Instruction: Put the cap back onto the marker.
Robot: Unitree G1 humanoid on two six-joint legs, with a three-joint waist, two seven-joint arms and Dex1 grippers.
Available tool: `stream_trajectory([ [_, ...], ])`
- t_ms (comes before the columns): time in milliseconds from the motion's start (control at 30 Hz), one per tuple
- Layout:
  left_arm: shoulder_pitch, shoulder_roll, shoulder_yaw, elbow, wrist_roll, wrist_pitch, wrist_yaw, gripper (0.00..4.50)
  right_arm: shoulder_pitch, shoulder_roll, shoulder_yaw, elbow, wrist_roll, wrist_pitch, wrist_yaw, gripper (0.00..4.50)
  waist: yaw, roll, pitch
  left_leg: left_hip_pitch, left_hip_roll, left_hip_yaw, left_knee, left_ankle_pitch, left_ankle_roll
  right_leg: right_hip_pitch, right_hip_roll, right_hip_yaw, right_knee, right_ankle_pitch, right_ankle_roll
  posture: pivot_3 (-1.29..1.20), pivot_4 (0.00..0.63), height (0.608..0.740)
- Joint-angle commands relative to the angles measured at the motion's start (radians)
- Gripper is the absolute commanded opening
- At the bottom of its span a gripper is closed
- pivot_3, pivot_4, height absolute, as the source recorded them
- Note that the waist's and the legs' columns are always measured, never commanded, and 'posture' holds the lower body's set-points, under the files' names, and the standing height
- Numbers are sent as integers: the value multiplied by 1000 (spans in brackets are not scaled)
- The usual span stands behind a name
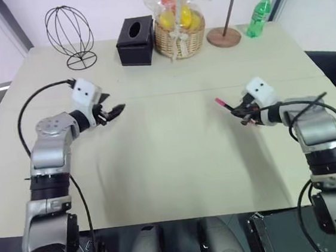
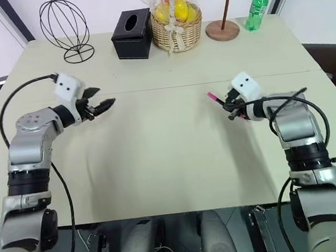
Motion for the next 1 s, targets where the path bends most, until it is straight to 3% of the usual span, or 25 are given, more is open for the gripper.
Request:
stream_trajectory([
  [33,37,-18,10,-107,-22,43,70,3282,29,-39,-32,-70,9,47,-55,0,0,0,0,1,0,0,0,0,0,0,0,0,0,0,0,0,150,740],
  [233,62,-61,-4,-124,2,48,201,3282,60,-57,-38,-24,6,96,-165,0,0,0,0,1,0,0,-1,0,0,0,0,0,-1,0,0,0,150,740],
  [367,52,-83,-6,-117,-8,39,248,3339,51,-57,-45,4,20,114,-212,1683,0,0,0,1,0,0,-1,0,0,0,0,0,-1,0,0,0,150,740],
  [533,64,-85,-31,-121,-13,18,248,3339,28,-56,-50,-12,59,150,-219,4270,-1,0,0,1,0,0,-1,0,0,0,0,0,-1,0,0,0,150,740],
  [567,64,-85,-28,-121,-16,15,250,3339,26,-61,-49,-25,69,152,-211,4435,-1,0,0,1,0,0,-1,0,0,0,0,0,-1,0,0,0,150,740],
  [800,65,-70,56,-118,-83,52,272,3339,-21,-150,-202,1,182,95,-170,4435,1,0,0,0,0,1,-1,0,0,0,0,0,-1,0,0,0,150,740],
  [1000,114,-27,80,-133,-125,57,242,3339,51,-226,-234,77,193,-79,-143,4435,0,-1,-1,1,0,1,-1,0,0,2,0,0,-3,0,0,0,150,740],
])
